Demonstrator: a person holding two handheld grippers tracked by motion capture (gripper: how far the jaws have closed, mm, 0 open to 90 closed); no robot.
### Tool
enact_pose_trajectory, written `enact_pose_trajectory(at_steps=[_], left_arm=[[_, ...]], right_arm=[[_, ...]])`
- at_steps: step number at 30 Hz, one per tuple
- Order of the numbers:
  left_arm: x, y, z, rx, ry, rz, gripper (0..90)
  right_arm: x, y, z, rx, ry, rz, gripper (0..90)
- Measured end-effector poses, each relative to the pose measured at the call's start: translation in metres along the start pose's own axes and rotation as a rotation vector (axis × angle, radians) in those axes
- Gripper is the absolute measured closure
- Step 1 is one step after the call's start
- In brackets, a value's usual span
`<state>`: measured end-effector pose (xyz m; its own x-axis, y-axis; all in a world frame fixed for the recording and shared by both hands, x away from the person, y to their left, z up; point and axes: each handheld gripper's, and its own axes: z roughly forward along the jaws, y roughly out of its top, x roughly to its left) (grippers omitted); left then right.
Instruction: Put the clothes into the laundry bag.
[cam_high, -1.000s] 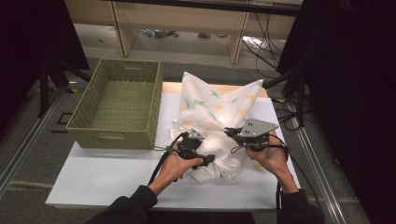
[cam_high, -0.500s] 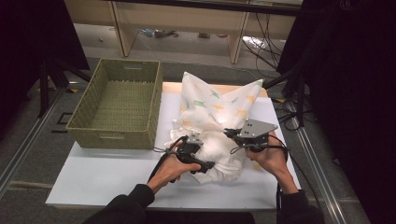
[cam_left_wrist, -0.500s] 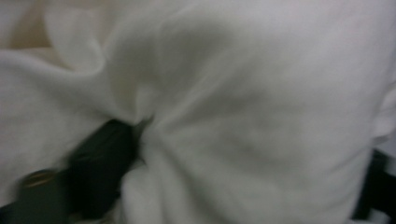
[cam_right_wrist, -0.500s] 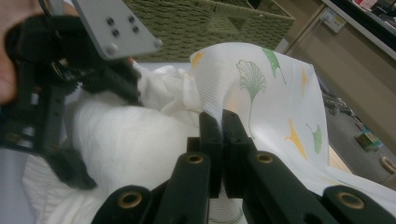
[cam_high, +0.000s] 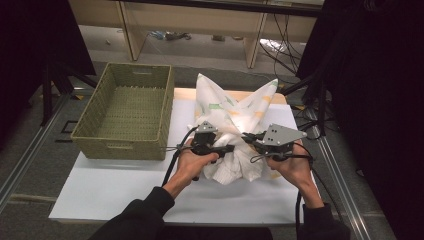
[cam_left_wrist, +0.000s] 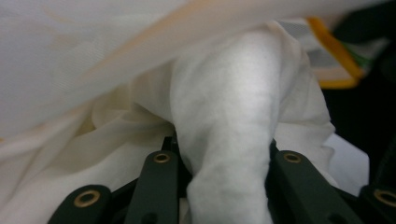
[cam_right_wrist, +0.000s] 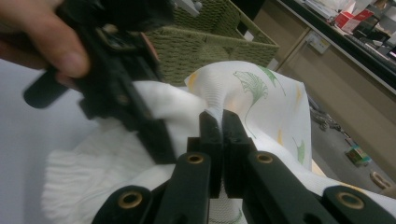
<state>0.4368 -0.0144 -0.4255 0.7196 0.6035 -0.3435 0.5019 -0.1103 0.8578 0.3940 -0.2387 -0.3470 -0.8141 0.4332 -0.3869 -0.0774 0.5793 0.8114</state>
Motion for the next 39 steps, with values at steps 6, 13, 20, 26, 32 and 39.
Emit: enact_pose_trajectory(at_steps=[6, 13, 20, 26, 32, 39], left_arm=[[0.020, -0.037, 0.027, 0.098, 0.039, -0.074, 40.5], [0.014, -0.029, -0.016, 0.087, 0.224, 0.165, 14.0], [0.036, -0.043, 0.006, 0.217, 0.241, 0.190, 13.3], [0.037, -0.049, 0.014, 0.238, 0.254, 0.170, 20.9], [0.014, -0.042, 0.008, 0.151, 0.097, 0.181, 79.6], [-0.014, -0.014, 0.013, 0.085, 0.029, 0.139, 80.8]], right_arm=[[0.002, -0.011, 0.008, 0.043, 0.029, 0.004, 90.0], [0.002, -0.011, 0.007, 0.051, 0.024, 0.000, 90.0], [0.004, -0.009, 0.011, 0.052, 0.018, -0.020, 90.0], [0.003, -0.013, 0.014, 0.051, 0.021, -0.011, 90.0], [0.003, -0.012, 0.013, 0.048, 0.015, -0.011, 90.0], [0.003, -0.008, 0.016, 0.045, 0.016, -0.034, 90.0]])
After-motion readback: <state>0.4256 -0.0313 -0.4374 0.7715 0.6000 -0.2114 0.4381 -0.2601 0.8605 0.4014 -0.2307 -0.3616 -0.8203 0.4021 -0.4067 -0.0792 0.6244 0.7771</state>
